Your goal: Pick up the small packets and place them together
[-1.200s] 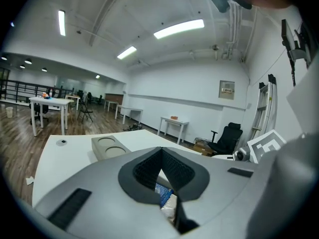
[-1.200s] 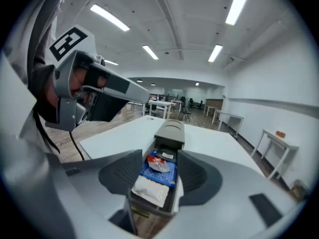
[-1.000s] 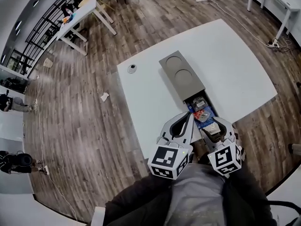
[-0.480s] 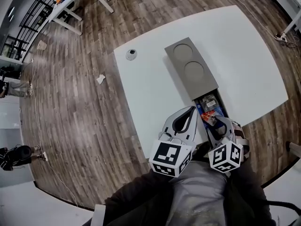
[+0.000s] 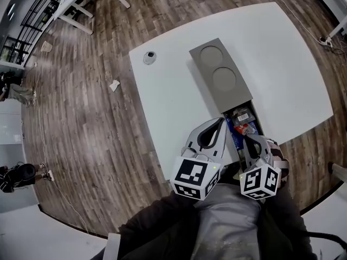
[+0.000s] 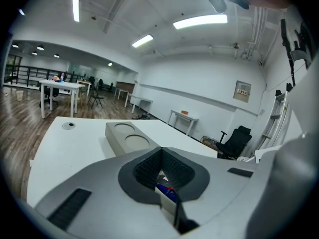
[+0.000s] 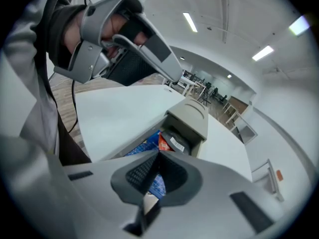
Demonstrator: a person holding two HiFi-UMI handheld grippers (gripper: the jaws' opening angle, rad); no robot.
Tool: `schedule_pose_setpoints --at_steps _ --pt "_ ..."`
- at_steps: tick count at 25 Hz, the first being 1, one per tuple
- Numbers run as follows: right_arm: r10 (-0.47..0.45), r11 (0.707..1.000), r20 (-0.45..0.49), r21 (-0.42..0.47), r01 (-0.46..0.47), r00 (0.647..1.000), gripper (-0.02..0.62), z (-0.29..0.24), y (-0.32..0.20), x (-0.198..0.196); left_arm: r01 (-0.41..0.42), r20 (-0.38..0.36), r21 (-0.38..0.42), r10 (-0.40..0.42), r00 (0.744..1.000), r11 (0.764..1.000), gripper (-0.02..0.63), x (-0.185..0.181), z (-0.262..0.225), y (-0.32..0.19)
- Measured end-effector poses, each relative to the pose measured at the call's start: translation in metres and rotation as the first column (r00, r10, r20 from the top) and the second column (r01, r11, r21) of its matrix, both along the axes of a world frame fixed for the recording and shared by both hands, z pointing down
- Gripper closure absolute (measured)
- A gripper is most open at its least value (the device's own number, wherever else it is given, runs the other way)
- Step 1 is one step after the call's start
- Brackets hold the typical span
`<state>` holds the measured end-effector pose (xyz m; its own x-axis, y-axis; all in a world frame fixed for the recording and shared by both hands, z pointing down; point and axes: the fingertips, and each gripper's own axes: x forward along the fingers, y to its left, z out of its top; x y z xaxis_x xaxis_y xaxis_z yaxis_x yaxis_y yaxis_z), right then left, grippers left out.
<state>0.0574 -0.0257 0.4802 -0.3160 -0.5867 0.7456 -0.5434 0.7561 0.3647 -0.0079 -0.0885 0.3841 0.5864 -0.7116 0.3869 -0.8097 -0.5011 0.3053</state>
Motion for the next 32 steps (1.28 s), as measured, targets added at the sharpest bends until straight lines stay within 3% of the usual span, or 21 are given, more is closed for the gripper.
schedule_pose_setpoints --at_steps 17,32 --pt "0.033 0.984 0.163 0.166 -0.060 0.986 0.588 -0.065 0.015 0.008 -0.004 0.043 0.091 0.000 0.999 0.996 0.603 0.021 -0.040 0.051" --pt "0.061 0.973 0.152 0.212 -0.093 0.986 0.588 -0.077 -0.102 -0.025 -0.006 0.008 0.032 0.005 1.000 0.999 0.603 -0.010 -0.017 -0.009"
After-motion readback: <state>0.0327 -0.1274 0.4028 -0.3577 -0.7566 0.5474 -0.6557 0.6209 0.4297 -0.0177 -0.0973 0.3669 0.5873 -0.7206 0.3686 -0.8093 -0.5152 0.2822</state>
